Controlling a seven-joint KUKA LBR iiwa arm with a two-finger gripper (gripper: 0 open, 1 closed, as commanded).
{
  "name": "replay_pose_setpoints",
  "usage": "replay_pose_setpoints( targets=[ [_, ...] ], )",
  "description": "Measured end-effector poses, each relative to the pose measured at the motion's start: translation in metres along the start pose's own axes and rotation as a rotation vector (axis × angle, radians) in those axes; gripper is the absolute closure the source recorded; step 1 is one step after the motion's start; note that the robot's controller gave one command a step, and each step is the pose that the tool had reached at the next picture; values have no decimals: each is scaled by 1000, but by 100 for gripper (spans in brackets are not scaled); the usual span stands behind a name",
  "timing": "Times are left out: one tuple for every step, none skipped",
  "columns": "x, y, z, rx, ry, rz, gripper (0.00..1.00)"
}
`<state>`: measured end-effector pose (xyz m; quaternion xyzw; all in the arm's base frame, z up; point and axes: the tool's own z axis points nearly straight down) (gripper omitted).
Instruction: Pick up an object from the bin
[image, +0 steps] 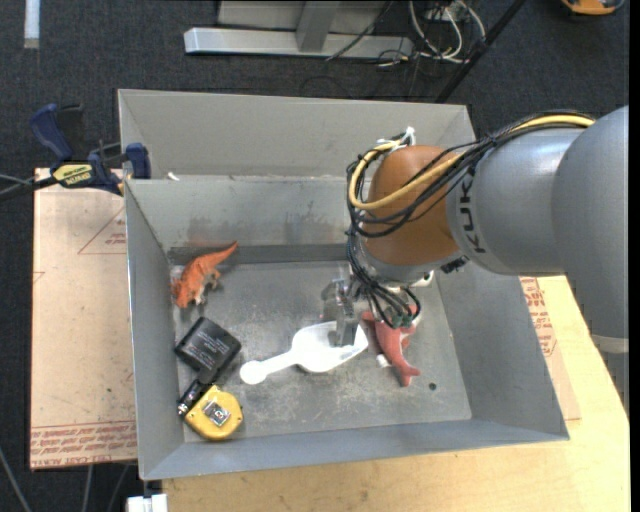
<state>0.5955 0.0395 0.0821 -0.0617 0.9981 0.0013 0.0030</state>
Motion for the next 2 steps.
replay_pose_setpoints(
  targets=[
    [0,0,0,0,0,0,100],
    [-8,4,-155,0,-8,0,100]
  ],
)
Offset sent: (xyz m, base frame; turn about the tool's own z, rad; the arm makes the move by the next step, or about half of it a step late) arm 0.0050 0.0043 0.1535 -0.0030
